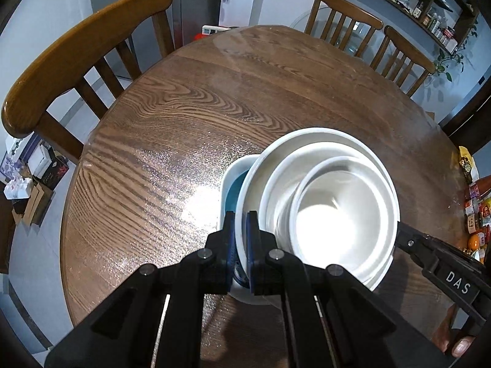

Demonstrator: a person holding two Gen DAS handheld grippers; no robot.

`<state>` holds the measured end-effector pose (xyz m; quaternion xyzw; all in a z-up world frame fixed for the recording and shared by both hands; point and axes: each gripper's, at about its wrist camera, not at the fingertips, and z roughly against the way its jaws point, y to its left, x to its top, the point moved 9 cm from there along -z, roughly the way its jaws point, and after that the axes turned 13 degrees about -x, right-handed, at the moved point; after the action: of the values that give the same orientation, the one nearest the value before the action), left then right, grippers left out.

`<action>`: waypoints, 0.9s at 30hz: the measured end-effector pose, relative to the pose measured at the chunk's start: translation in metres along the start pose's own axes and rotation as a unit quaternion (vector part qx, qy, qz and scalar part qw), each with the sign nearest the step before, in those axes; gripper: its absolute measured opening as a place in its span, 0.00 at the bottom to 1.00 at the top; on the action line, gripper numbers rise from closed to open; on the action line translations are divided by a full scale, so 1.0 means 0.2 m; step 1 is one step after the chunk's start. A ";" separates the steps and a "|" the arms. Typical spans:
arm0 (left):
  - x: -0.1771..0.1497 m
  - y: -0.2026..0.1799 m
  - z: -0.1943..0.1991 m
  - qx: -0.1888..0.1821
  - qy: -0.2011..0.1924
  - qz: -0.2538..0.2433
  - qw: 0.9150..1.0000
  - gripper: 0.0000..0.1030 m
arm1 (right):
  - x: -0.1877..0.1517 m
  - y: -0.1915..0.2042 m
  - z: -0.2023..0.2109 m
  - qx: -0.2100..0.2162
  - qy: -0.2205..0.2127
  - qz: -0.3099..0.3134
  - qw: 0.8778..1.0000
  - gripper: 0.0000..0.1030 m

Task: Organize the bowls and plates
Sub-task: 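Lift the nested bowl stack with both tools and carry it over the blue plate, then lower the bowl stack onto the blue plate and open both tools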

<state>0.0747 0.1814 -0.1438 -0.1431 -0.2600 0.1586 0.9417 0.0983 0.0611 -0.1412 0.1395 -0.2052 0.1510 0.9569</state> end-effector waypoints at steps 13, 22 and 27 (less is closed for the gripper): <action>0.05 0.07 -0.08 0.007 0.021 -0.001 1.000 0.02 | 0.03 0.03 -0.09 -0.007 0.019 -0.012 1.000 0.09; 0.08 0.06 -0.09 0.002 0.029 -0.007 1.000 0.02 | 0.06 0.01 -0.11 -0.001 0.031 -0.036 0.999 0.09; 0.09 0.05 -0.10 0.004 0.029 -0.012 1.000 0.02 | 0.07 0.00 -0.12 0.005 0.031 -0.049 0.998 0.09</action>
<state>0.0964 0.1943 -0.1557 -0.1408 -0.2342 0.1438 0.9511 0.1179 0.0723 -0.1560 0.1496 -0.1671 0.1089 0.9684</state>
